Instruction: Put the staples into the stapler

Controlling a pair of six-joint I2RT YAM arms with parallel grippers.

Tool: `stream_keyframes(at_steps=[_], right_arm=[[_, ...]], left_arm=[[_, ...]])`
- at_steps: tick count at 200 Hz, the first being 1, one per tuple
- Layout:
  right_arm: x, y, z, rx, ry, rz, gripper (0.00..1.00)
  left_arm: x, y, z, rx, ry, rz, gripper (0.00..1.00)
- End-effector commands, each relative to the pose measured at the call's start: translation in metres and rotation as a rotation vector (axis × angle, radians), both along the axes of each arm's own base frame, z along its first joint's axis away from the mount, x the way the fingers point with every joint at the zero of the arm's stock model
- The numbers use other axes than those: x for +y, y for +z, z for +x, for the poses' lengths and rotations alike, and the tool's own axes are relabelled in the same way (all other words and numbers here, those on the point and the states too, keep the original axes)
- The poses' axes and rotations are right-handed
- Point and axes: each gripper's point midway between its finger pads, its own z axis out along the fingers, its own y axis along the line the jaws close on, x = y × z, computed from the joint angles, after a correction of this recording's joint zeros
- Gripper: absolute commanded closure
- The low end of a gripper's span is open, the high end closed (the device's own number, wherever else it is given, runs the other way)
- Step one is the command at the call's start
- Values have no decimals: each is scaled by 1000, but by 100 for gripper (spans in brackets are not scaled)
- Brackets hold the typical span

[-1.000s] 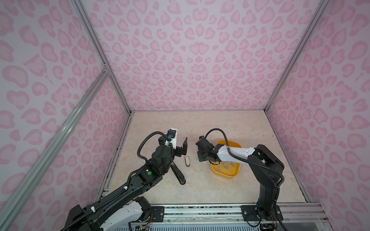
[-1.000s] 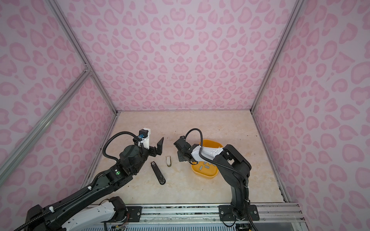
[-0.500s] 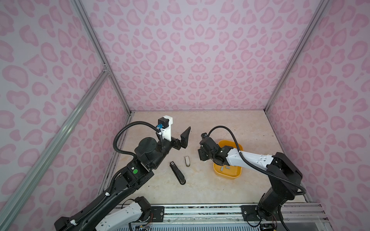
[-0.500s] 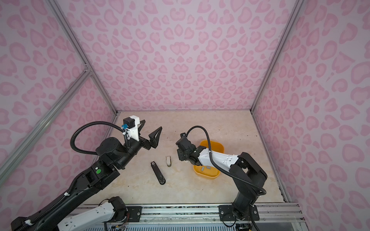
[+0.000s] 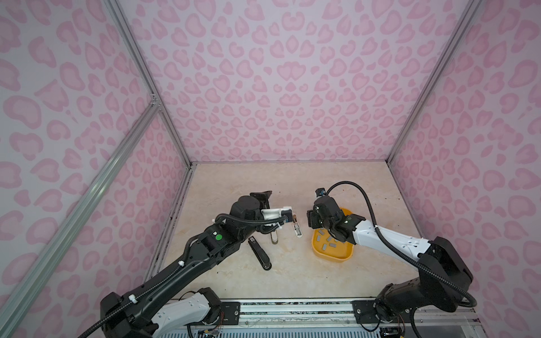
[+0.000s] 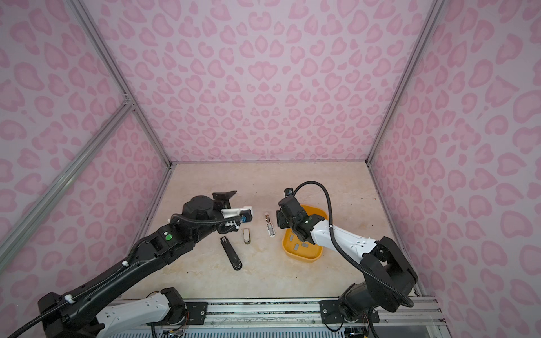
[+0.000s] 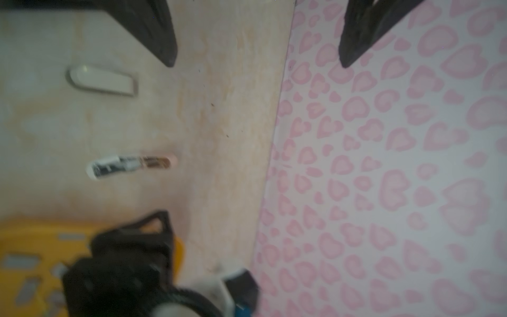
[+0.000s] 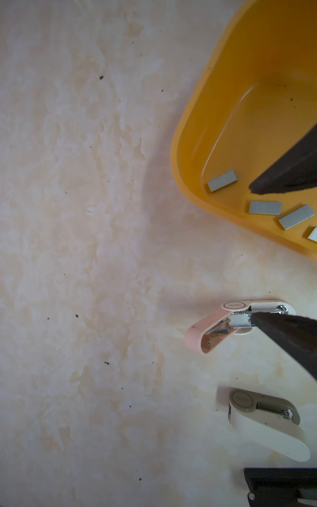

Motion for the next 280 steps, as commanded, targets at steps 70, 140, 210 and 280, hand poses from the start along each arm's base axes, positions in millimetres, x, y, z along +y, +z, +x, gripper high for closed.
stream_keyframes(at_steps=[70,140,210,280], right_arm=[[-22,9,7,-6,-55,113,31],[-30,25,4,-58,-66,114,30],[-27,24,3,-48,-55,118,30],[-23,19,3,-25,-42,129,30]], left_arm=[[5,-111,-37,287,-451,572,11],[-1,-158,-34,407,-519,733,16],[-3,-184,-25,462,-515,822,28],[-5,-204,-14,501,-498,883,46]])
